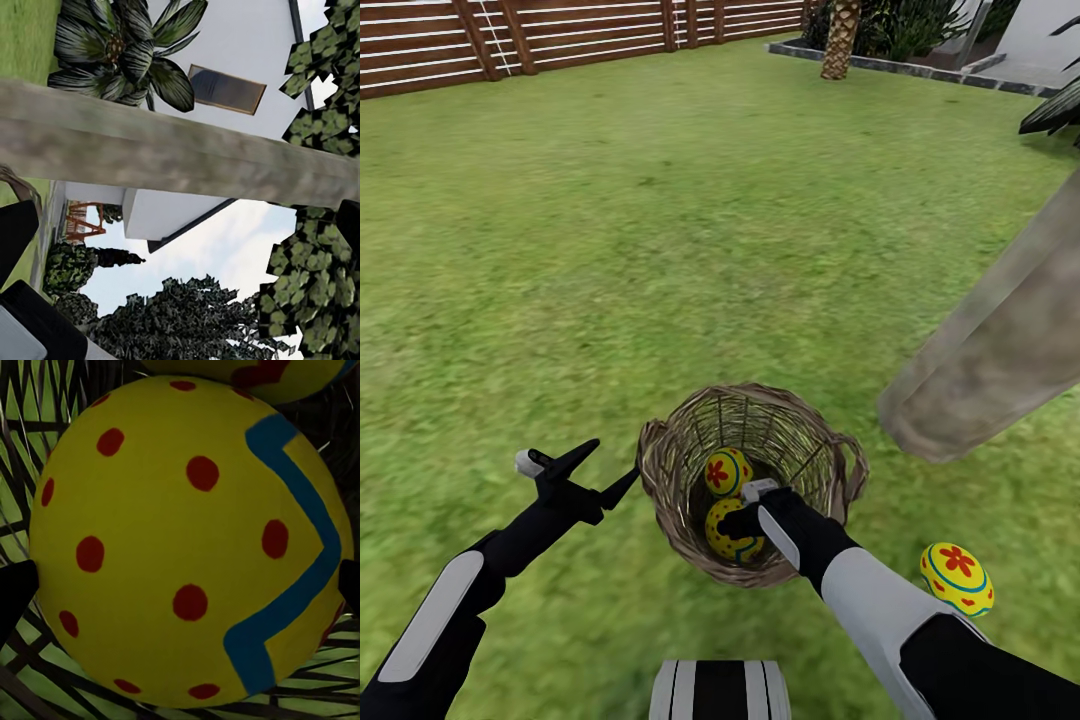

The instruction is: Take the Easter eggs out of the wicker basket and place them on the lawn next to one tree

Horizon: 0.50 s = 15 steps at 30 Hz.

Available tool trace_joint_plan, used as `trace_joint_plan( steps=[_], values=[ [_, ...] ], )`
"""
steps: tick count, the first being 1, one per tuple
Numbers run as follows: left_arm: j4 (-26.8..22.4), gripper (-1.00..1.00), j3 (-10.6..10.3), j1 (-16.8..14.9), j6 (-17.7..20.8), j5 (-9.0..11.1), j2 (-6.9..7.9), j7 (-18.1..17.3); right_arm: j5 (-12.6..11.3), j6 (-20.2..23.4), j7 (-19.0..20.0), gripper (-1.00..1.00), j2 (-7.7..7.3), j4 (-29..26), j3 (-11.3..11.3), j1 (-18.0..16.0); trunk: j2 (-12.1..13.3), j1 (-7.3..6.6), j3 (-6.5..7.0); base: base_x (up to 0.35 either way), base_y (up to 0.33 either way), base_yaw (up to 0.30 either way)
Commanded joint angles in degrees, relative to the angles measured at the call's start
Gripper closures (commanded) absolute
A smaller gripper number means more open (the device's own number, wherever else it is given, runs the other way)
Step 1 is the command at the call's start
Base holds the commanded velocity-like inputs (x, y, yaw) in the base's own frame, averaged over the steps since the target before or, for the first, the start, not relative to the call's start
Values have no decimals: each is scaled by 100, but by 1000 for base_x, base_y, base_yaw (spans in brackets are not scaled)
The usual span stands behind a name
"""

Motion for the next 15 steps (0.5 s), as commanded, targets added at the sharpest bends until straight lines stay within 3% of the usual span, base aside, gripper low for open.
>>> trace_joint_plan(
  steps=[1, 7, 8, 15],
  values=[
    [2, -100, 4, -3, 24, -10, 0, -19, 101, 24, -22, -100, -6, 220, 36, 2, -1, 0, -4, 0, 0, 0],
    [2, -100, 4, -3, 23, -10, 0, -19, 94, 41, -27, -100, -6, 220, 36, 0, -5, 8, -70, 0, 0, 0],
    [2, -100, 4, -3, 24, -10, 0, -19, 91, 42, -27, 100, -7, 220, 33, -1, -5, 8, -70, 0, 0, 0],
    [2, -100, 4, -3, 22, -11, 0, -19, 77, 58, -27, 100, -15, 227, 28, 1, -8, 13, -115, 0, 0, 0]
  ],
)
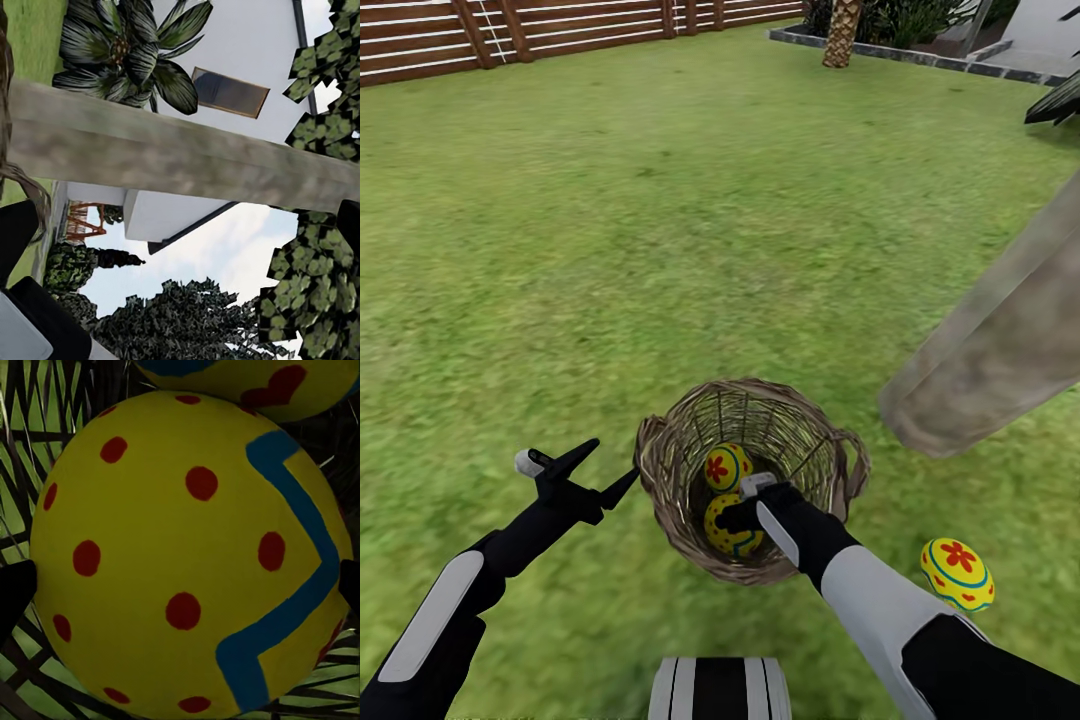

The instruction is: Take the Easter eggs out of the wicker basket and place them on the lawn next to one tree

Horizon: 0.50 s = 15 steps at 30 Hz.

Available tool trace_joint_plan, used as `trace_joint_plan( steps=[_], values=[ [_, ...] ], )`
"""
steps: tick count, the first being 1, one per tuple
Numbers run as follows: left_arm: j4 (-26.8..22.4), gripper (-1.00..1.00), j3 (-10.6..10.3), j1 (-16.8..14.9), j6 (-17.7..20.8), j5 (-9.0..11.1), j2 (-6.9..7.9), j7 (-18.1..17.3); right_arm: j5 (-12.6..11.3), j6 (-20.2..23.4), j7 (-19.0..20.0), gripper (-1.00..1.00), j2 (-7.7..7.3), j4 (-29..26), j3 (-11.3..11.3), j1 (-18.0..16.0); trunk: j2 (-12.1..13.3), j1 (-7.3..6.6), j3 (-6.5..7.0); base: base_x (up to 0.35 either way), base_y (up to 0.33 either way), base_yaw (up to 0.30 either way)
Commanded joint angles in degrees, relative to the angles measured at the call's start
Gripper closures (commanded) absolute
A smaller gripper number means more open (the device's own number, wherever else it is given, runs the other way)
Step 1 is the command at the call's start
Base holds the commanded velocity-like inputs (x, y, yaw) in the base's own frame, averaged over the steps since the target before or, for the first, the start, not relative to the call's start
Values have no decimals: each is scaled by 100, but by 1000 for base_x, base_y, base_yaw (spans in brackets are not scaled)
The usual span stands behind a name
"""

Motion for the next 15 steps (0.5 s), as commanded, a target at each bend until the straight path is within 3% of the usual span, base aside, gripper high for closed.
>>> trace_joint_plan(
  steps=[1, 8, 15],
  values=[
    [3, -100, 3, -2, 29, -10, 0, -20, 8, 18, -18, 100, -6, 454, 16, 1, 0, 1, -4, 0, 0, 0],
    [3, -100, 3, -3, 30, -3, -8, -28, 7, 19, -18, 100, -12, 456, 8, 0, -3, 6, -49, 0, 0, 0],
    [164, -100, 3, -3, 28, 6, -26, -36, 7, 26, -18, 100, -21, 464, 2, 0, 1, -1, 18, 0, 0, 0]
  ],
)
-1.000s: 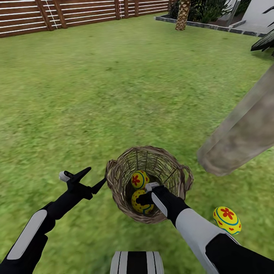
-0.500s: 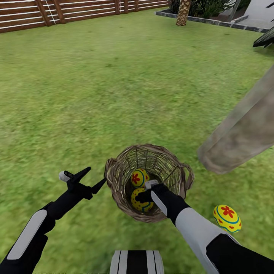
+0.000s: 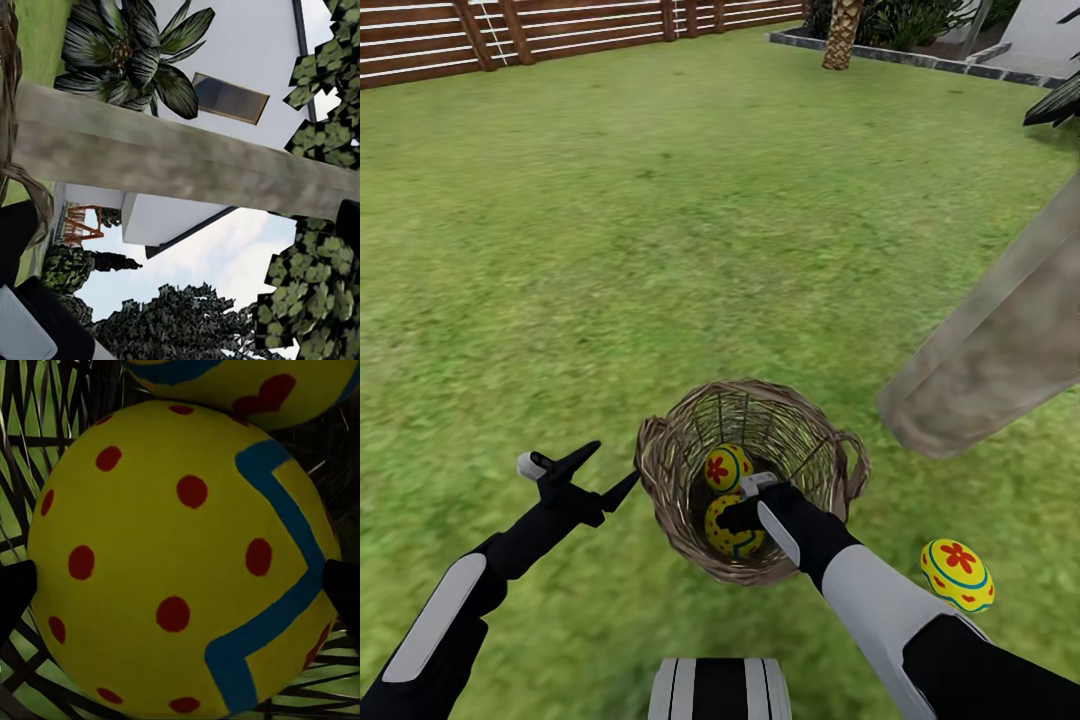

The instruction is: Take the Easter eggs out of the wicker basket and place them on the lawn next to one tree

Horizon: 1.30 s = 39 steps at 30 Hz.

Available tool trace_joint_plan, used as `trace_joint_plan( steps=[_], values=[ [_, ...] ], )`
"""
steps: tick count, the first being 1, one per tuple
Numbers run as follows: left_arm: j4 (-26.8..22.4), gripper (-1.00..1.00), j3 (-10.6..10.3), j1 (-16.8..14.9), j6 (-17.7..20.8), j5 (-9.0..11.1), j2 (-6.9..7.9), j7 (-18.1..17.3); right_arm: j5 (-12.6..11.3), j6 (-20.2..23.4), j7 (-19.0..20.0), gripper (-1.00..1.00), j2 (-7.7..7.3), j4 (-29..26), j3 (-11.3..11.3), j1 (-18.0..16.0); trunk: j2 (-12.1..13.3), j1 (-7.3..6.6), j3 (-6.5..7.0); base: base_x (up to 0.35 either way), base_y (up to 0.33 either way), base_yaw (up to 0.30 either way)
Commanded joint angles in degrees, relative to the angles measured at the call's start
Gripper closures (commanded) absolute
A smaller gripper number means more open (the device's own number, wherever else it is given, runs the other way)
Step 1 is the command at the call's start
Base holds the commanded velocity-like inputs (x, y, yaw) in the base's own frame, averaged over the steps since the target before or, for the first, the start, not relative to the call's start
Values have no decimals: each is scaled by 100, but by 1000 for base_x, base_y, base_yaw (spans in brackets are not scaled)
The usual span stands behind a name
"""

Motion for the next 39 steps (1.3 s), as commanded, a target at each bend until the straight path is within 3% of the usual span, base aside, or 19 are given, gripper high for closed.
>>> trace_joint_plan(
  steps=[1, 25, 39],
  values=[
    [16, -100, 4, -2, 27, -14, -1, -19, -21, 16, -7, 100, -6, 481, 21, 1, -1, 0, -4, 0, 0, 0],
    [26, -100, 4, -2, 26, -16, -1, -13, -21, 16, -16, 100, -7, 489, 20, 1, 2, -5, 40, 0, 0, 0],
    [24, -100, 4, -3, 24, -20, -6, -12, -21, 13, -16, 100, -14, 496, 20, 2, 10, -21, 173, 0, 0, 0]
  ],
)
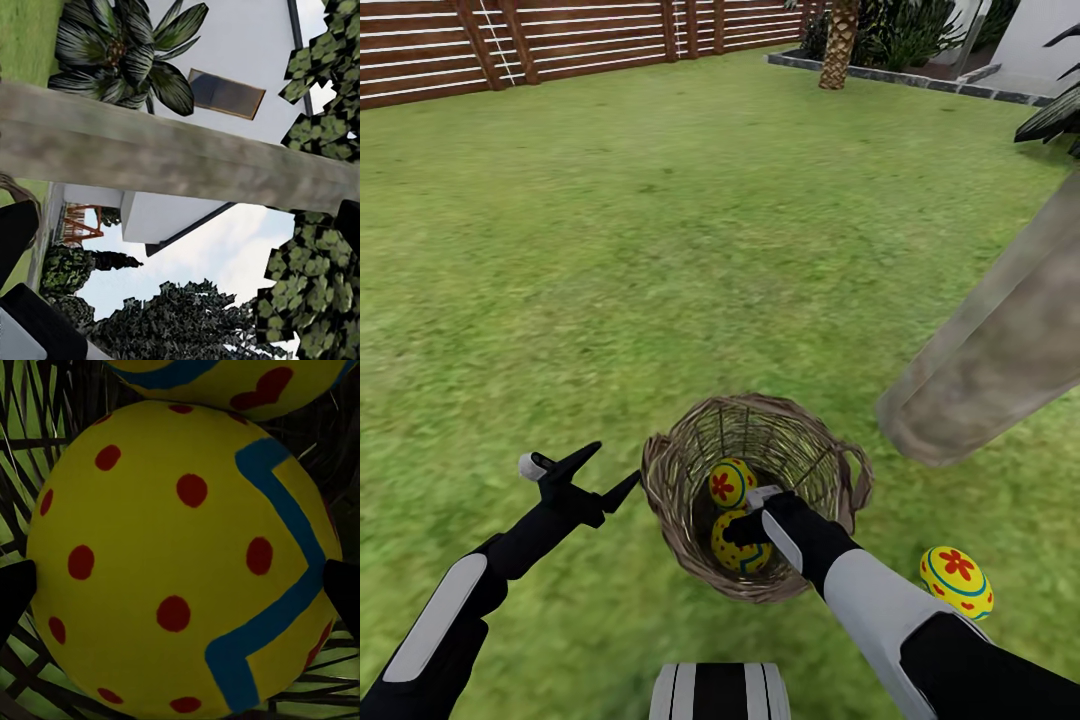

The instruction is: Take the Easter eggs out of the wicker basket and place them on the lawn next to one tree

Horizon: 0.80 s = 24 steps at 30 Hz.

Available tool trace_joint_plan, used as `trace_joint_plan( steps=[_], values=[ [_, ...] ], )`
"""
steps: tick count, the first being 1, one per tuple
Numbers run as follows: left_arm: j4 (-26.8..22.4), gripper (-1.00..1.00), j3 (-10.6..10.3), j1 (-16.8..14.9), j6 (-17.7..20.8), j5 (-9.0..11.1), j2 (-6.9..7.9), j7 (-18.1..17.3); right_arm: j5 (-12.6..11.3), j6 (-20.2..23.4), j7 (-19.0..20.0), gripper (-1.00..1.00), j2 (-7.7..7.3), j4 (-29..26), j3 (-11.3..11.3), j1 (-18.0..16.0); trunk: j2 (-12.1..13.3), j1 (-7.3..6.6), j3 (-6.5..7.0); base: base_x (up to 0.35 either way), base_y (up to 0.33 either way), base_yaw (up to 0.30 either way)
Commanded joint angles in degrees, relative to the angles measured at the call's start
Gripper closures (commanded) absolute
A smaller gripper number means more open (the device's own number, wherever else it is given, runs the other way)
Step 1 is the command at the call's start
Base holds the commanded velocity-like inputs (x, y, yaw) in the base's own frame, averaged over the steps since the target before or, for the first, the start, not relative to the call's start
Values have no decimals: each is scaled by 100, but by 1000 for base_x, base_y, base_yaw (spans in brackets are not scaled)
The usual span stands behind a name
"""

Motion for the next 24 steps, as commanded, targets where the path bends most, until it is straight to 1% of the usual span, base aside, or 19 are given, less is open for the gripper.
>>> trace_joint_plan(
  steps=[1, 3, 5, 13, 15, 19, 22, 24],
  values=[
    [3, -100, 4, -2, 26, -11, -1, -19, 66, 24, -13, 100, -7, 38, 40, -1, -1, 0, -4, 0, 0, 0],
    [-3, -100, -2, -2, 26, -16, -4, -19, 66, 24, -13, 100, -7, 44, 40, 0, -1, 0, -4, 0, 0, 0],
    [-5, -100, -4, -2, 26, -16, -4, -19, 66, 24, -13, 100, -8, 50, 40, -1, 2, -5, 40, 0, 0, 0],
    [-7, -100, -4, -2, 28, -24, -4, -19, 66, 24, -22, 100, -8, 53, 40, -1, 2, -5, 40, 0, 0, 0],
    [-11, -100, -6, -2, 27, -24, -7, -19, 66, 24, -22, 100, -8, 53, 40, 0, 5, -10, 85, 0, 0, 0],
    [-14, -100, -13, -1, 26, -24, -12, -19, 66, 24, -22, 100, -8, 53, 40, 1, 5, -10, 85, 0, 0, 0],
    [-10, -100, -13, -2, 26, -24, -13, -19, 66, 24, -22, 100, -8, 53, 40, -1, 9, -18, 151, 0, 0, 0],
    [-11, -100, -12, -2, 28, -24, -12, -19, 66, 24, -22, 100, -8, 53, 40, -1, 9, -18, 151, 0, 0, 0]
  ],
)
